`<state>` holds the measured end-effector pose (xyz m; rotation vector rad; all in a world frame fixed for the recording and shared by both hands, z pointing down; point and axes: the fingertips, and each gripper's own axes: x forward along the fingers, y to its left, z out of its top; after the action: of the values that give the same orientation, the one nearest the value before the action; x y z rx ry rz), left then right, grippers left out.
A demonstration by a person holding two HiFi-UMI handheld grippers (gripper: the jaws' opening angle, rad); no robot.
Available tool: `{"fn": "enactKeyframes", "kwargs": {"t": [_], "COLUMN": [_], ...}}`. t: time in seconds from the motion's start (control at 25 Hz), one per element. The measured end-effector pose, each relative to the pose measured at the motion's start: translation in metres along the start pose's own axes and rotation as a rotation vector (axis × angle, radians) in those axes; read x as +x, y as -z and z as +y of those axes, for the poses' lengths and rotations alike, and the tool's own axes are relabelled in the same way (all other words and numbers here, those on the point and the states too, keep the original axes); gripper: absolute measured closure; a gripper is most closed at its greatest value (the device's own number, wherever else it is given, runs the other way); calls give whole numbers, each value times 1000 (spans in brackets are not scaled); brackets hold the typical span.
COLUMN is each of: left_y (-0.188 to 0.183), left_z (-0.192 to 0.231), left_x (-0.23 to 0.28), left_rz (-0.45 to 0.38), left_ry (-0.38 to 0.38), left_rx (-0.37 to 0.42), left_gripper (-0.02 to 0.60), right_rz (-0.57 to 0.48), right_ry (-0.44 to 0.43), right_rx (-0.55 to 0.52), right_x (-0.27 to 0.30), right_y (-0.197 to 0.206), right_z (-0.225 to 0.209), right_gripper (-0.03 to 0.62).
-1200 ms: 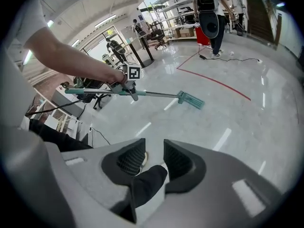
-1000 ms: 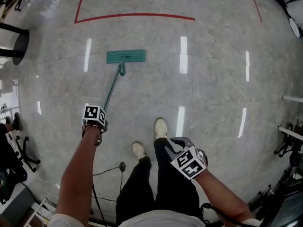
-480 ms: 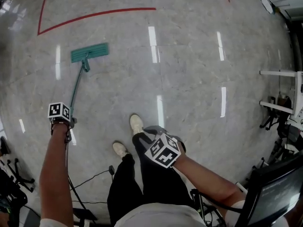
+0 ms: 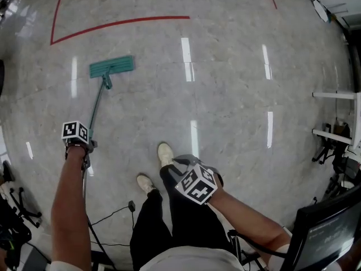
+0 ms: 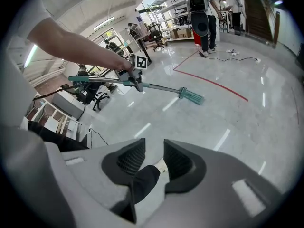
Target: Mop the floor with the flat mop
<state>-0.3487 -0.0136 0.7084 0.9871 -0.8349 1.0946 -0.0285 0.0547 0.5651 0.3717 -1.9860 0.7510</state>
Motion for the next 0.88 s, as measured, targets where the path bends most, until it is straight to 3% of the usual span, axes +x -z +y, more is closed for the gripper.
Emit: {"fn": "enactKeyframes", "kwargs": {"t": [0.32, 0.88], "left_y": [27, 186], "left_z": [-17, -19], "left_x": [-14, -17], "left_rz": [-53, -43], "left_ry": [24, 27], "left_rx": [-19, -17], "left_gripper": [489, 488], "right_rz": [-38, -91], "right_ry": [13, 42], "right_rx": [-21, -132], "right_x": [-4, -28], "right_y": [-13, -26], "right_z": [-10, 1], "right_gripper": [471, 471]}}
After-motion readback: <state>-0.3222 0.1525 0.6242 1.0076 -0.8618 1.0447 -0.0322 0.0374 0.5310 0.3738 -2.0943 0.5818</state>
